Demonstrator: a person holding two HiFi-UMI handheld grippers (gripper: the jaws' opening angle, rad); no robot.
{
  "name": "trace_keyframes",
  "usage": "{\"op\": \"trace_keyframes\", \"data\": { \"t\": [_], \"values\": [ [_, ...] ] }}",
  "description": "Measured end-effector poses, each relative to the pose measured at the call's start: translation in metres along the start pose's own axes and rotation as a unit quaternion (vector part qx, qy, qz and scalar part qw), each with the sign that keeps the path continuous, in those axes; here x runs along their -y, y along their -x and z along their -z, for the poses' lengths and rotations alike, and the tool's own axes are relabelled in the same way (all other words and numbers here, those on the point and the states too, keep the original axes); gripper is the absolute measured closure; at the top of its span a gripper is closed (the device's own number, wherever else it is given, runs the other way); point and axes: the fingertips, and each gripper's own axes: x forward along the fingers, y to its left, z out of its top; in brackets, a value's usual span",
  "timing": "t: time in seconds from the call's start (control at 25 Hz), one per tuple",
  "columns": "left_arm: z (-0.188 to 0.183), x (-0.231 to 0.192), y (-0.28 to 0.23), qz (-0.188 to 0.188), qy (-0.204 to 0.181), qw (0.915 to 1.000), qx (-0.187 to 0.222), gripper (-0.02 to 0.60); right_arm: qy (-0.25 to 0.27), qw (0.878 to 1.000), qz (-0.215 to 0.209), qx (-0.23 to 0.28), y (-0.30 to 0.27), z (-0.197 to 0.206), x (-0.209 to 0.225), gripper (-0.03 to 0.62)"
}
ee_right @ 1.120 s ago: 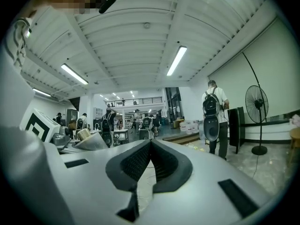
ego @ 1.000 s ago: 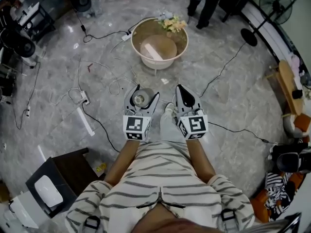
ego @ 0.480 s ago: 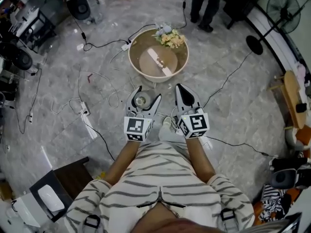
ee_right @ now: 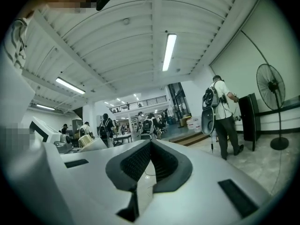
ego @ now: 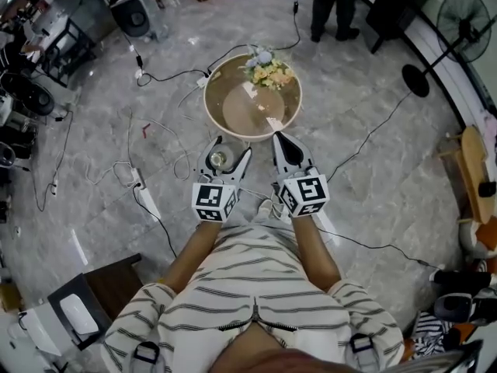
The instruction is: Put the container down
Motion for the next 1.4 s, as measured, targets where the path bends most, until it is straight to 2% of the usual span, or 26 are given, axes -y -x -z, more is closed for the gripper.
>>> {"op": "trace_keyframes", "data": {
  "t": [0.24,0.48,0.68,0.84,0.96,1.4],
  "values": [
    [0.006,0.001,-0.013,-0.002,-0.002,0.9999,-0.014,0.252,-0.009,1.0,-0.004,-0.001,-0.002,0.009,0.02,0.586],
    [0.019,-0.003,-0.037,0.0,0.019,0.9998,-0.011,0.252,0.004,1.0,-0.021,0.006,-0.016,0.021,0.041,0.586],
    [0.014,-0.011,-0.065,0.0,0.009,0.9999,0.006,0.252,0.007,1.0,-0.003,-0.001,-0.021,0.024,0.069,0.586],
    [0.007,-0.011,-0.08,0.001,0.002,0.9999,0.017,0.252,0.001,1.0,0.026,0.017,-0.009,0.017,0.085,0.586],
    [0.01,-0.022,-0.094,0.0,0.017,0.9998,0.007,0.252,-0.004,0.999,0.038,0.007,-0.019,0.022,0.091,0.586],
    [0.016,-0.079,-0.133,-0.013,0.035,0.9992,-0.014,0.252,0.002,0.999,0.041,-0.036,-0.087,0.035,0.099,0.586]
  ]
}}
